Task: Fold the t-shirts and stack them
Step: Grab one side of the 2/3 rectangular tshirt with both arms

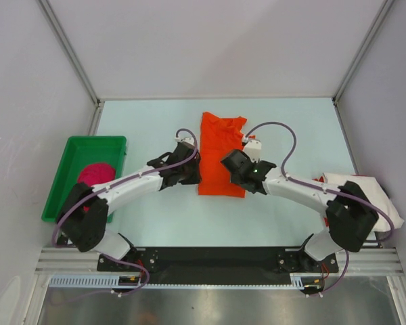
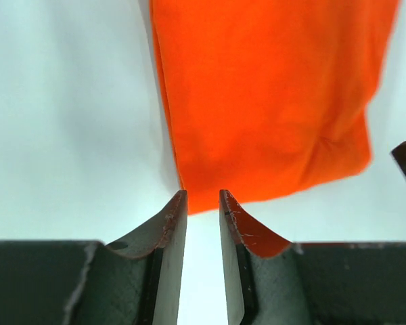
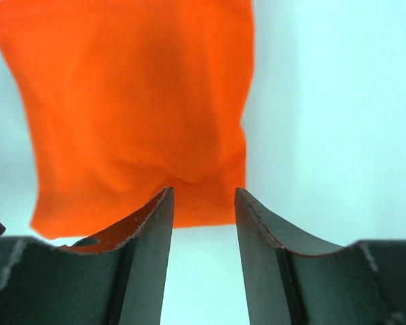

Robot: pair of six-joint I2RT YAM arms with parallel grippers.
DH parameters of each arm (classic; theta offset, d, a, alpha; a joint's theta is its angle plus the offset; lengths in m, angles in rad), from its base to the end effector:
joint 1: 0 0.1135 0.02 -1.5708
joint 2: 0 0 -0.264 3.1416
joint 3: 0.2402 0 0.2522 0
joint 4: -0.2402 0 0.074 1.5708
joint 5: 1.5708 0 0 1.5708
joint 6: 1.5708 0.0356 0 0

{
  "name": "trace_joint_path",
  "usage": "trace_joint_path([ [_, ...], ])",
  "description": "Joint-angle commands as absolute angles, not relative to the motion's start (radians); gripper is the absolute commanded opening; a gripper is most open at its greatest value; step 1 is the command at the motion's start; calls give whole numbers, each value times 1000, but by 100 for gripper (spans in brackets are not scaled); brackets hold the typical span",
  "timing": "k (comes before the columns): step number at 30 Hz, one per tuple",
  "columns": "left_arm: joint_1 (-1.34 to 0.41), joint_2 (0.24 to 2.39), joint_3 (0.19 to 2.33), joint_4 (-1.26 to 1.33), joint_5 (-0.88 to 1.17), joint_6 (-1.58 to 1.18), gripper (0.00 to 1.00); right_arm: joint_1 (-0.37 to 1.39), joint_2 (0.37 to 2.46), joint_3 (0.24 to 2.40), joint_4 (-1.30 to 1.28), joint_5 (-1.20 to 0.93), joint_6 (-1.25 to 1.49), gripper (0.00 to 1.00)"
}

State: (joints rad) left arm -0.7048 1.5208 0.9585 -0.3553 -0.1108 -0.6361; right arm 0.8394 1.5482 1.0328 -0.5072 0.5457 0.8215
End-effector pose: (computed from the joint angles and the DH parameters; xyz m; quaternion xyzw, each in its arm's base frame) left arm 0.2406 -0.1995 0.2105 0.0147 0.9457 -0.1579 0.2836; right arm 0.2216 0.2192 0.2198 0.0646 0.9277 0.0174 0.3673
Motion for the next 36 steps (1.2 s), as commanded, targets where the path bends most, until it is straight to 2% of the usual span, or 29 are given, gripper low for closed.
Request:
trace_joint_path([
  [1,-707,1443,917,-345,-121,-689,31,834,1445,996,-601,615,861,47],
  [7,-741,1470,867,-315,-130,-744,31,850,1405,891,-585,591,933,47],
  [15,-741,1477,822,-256,-111,-781,36,821,1368,746,-457,517,953,49],
  [36,-744,1535,807,-221,-81,-819,35,807,1452,782,-361,462,920,50],
])
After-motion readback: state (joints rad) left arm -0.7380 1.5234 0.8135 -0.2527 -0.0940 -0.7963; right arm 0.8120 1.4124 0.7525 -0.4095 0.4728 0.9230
